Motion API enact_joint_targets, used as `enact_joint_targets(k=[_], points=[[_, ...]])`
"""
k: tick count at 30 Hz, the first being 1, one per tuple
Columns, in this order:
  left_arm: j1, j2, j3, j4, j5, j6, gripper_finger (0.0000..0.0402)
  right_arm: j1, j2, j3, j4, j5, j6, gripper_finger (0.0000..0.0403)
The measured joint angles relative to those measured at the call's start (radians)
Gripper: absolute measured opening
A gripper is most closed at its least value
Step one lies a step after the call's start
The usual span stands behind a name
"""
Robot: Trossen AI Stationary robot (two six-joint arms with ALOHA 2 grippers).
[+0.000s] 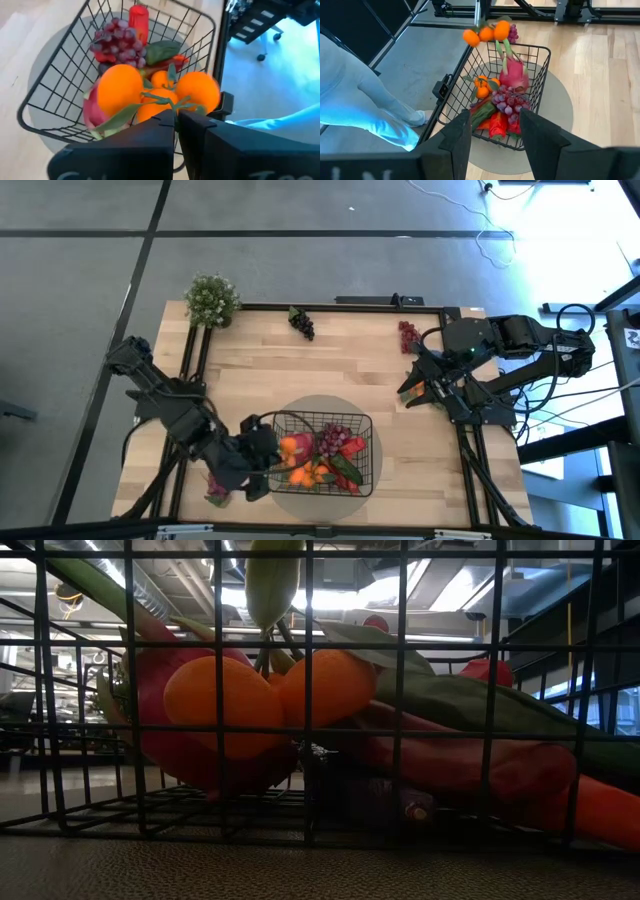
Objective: Build produce basket
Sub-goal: Put the bottom oranges into the black wire basket
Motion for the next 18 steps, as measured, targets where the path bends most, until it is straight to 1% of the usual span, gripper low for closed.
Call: enact_joint_targets(k=[6, 10, 14, 18], points=[[0.024, 0.0, -0.121, 0.155, 0.05, 0.019, 0.0, 0.0, 0.0, 0.0, 0.0, 0.0, -0.019, 0.0154], [0.029, 0.0, -0.209, 0.262, 0.058, 0.019, 0.0, 0.0, 0.0, 0.0, 0.0, 0.0, -0.031, 0.0154], [0.029, 0.0, -0.274, 0.308, 0.062, 0.011, 0.0, 0.0, 0.0, 0.0, 0.0, 0.0, -0.041, 0.0154], [0.029, 0.0, -0.313, 0.324, 0.063, 0.003, 0.0, 0.0, 0.0, 0.0, -0.002, 0.0, -0.041, 0.0154]])
